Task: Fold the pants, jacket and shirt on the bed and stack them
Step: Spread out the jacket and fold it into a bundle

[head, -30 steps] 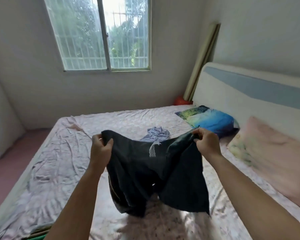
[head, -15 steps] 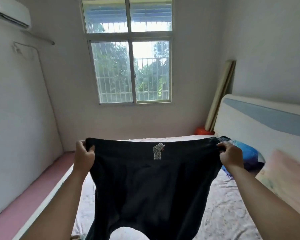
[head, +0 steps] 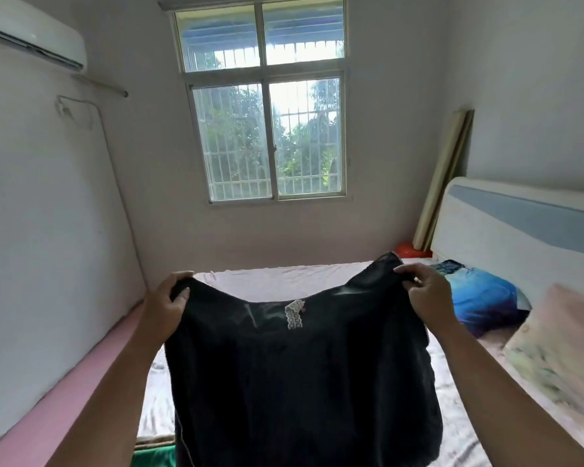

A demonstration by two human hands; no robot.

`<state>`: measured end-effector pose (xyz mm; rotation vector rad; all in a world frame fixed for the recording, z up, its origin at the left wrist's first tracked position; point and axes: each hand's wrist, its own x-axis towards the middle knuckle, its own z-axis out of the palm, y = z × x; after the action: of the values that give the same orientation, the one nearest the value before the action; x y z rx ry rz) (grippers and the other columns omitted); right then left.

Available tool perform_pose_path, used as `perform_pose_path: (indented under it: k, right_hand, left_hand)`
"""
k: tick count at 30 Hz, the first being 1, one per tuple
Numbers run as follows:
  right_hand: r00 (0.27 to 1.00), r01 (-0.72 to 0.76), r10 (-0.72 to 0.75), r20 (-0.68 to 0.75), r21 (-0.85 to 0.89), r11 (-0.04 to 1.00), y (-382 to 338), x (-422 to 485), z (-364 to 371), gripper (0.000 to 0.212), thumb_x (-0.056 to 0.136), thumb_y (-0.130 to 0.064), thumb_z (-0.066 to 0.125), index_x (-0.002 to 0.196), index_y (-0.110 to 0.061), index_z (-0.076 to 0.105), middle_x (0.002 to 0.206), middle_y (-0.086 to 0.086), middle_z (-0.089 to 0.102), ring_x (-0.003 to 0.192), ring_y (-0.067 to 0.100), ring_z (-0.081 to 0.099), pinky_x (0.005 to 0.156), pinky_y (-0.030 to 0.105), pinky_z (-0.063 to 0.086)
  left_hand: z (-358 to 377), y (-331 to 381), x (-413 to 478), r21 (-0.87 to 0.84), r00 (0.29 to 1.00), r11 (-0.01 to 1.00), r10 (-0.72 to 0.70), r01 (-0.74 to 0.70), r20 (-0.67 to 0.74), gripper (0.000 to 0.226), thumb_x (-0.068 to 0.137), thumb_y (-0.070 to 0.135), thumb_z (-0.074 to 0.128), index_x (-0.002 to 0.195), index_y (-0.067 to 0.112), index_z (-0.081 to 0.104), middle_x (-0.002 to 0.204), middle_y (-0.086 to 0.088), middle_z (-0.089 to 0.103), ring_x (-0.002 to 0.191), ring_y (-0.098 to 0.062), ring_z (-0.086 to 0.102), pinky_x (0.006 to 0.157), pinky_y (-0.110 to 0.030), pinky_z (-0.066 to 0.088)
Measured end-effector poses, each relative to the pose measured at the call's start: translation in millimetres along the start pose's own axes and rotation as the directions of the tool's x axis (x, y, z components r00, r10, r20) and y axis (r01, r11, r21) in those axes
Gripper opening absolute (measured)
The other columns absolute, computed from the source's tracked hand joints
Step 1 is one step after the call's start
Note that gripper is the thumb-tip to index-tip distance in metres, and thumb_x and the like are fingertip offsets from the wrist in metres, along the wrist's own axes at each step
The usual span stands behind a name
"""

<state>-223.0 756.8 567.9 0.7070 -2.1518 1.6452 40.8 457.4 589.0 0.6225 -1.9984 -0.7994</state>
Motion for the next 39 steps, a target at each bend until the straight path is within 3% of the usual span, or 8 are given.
perform_pose_path:
  k: [5,9,14,20,26,32,35,39]
  right_hand:
    - [1.000,-0.009,0.010,-0.004,0.140,0.990,-39,-62,-7,0.034,0.080,0.014,0.053,0.088,-0.015,0.068,0.090,-0.001,0.065,0.087,0.014,0.059,0.079,0.003,0.043]
    - [1.000,-0.004,0.008,-0.017,0.226,0.974,-79,-115,-10,0.036,0.081,0.013,0.054,0.089,-0.019,0.068,0.090,-0.011,0.064,0.091,0.014,0.060,0.090,0.020,0.046]
    - [0.999,0.000,0.014,-0.043,0.312,0.950,-133,-165,-18,0.046,0.082,0.012,0.053,0.081,-0.032,0.066,0.080,-0.026,0.066,0.082,-0.008,0.060,0.081,0.008,0.046]
    - [0.994,0.024,0.022,-0.107,0.412,0.911,-177,-189,-18,0.037,0.080,0.013,0.051,0.088,-0.018,0.069,0.081,-0.012,0.068,0.074,-0.003,0.061,0.077,0.014,0.050]
    - [0.996,-0.067,0.084,-0.022,0.425,0.903,-159,-180,22,0.045,0.080,0.015,0.047,0.081,-0.025,0.068,0.070,-0.022,0.069,0.072,-0.004,0.061,0.072,0.010,0.049]
    - [0.975,-0.222,0.187,0.123,0.431,0.875,-83,-155,99,0.042,0.079,0.014,0.048,0.086,-0.021,0.070,0.073,-0.020,0.070,0.073,-0.004,0.062,0.068,0.007,0.047]
    - [0.933,-0.353,0.281,0.223,0.435,0.828,-17,-138,152,0.044,0.081,0.014,0.048,0.086,-0.023,0.070,0.082,-0.011,0.071,0.078,0.002,0.064,0.070,0.010,0.048]
    - [0.824,-0.556,0.438,0.360,0.364,0.747,77,-125,216,0.035,0.083,0.015,0.048,0.100,-0.009,0.066,0.093,-0.002,0.066,0.076,-0.001,0.063,0.072,0.010,0.049]
  left_hand:
    - [-11,-1,-41,-0.097,1.000,0.995,-0.013,0.014,0.012,0.031,0.087,-0.008,0.048,0.092,0.017,0.066,0.097,-0.002,0.063,0.094,-0.018,0.056,0.082,-0.016,0.041]
    - [-32,12,-78,-0.169,1.000,0.986,0.003,-0.005,-0.015,0.030,0.088,-0.005,0.047,0.091,0.018,0.066,0.097,0.000,0.064,0.093,-0.017,0.056,0.087,-0.027,0.041]
    - [-59,44,-112,-0.304,0.999,0.952,0.000,-0.015,-0.048,0.036,0.089,0.001,0.048,0.083,0.032,0.065,0.090,0.014,0.064,0.090,-0.011,0.058,0.086,-0.030,0.046]
    - [-83,78,-124,-0.496,0.995,0.868,-0.044,-0.007,-0.092,0.037,0.088,0.002,0.050,0.081,0.035,0.066,0.088,0.018,0.064,0.092,-0.008,0.060,0.089,-0.030,0.049]
    - [-66,39,-112,-0.553,0.982,0.831,-0.149,0.060,-0.116,0.038,0.087,0.000,0.049,0.083,0.033,0.066,0.089,0.013,0.065,0.088,-0.006,0.061,0.084,-0.020,0.047]
    - [-5,-57,-90,-0.485,0.940,0.846,-0.317,0.220,-0.126,0.030,0.089,-0.002,0.048,0.102,0.018,0.066,0.081,0.014,0.061,0.058,0.011,0.055,0.055,0.000,0.040]
    - [51,-120,-75,-0.460,0.889,0.800,-0.456,0.385,-0.050,0.029,0.089,-0.002,0.050,0.111,0.011,0.064,0.095,-0.003,0.068,0.083,-0.012,0.063,0.079,-0.019,0.051]
    - [126,-196,-64,-0.367,0.739,0.664,-0.665,0.651,0.108,0.037,0.089,0.000,0.053,0.126,0.002,0.053,0.127,-0.012,0.056,0.118,-0.025,0.053,0.106,-0.038,0.039]
